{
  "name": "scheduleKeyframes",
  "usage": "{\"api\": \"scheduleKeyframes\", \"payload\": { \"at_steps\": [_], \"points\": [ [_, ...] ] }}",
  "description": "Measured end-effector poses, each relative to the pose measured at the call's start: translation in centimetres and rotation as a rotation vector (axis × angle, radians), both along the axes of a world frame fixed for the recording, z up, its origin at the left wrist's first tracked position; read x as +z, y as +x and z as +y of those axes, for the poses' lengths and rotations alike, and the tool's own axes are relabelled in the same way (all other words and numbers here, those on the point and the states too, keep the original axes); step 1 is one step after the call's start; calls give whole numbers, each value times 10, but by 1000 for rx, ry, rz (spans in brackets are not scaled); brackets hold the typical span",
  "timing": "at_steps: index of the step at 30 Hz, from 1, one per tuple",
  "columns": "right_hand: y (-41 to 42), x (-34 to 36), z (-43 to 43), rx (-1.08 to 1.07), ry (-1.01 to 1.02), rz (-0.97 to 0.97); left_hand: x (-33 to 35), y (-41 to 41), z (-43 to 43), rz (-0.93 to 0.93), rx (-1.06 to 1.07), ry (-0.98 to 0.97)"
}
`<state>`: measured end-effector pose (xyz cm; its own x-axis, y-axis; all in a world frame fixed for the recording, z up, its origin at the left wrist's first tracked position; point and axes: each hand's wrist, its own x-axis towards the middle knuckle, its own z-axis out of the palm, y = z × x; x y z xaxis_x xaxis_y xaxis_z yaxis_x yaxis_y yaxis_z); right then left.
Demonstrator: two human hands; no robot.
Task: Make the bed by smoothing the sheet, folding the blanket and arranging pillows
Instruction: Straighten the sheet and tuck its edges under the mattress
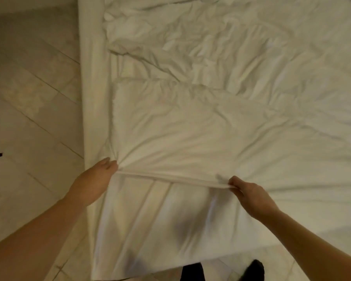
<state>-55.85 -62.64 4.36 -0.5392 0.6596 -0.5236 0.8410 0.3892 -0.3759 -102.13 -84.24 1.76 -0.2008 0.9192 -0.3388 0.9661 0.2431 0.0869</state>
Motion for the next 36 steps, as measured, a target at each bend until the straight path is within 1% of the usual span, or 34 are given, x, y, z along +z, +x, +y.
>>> {"api": "scheduleKeyframes", "payload": {
  "at_steps": [2,4,7,9,12,15,19,23,27,29,31,32,34,36],
  "points": [
    [9,9,-27,51,-30,-28,15,16,-38,46,-101,14],
    [18,15,-52,80,-55,-33,23,33,-84,58,-147,-22],
    [34,19,-88,129,-66,-36,23,62,-155,1,-63,-130],
    [44,20,-108,141,-59,-36,25,88,-189,-14,3,-167],
    [59,22,-130,149,-35,-48,35,126,-218,11,84,-157],
    [77,21,-151,206,-11,-34,40,159,-251,11,193,-126],
    [103,15,-181,247,-26,-22,47,207,-282,-6,272,-337],
    [122,1,-200,284,-19,-61,39,239,-301,30,295,-377],
    [120,-18,-204,272,-27,-55,20,237,-288,38,303,-442],
    [117,-30,-202,262,-61,-93,10,235,-280,10,323,-452],
    [112,-38,-204,248,-126,-130,2,234,-279,13,304,-414],
    [108,-41,-206,239,-155,-130,0,234,-279,14,286,-355],
    [96,-41,-212,216,-150,-114,3,237,-274,3,278,-198],
    [81,-45,-214,206,-93,-89,1,240,-263,9,285,1]
  ]
}}
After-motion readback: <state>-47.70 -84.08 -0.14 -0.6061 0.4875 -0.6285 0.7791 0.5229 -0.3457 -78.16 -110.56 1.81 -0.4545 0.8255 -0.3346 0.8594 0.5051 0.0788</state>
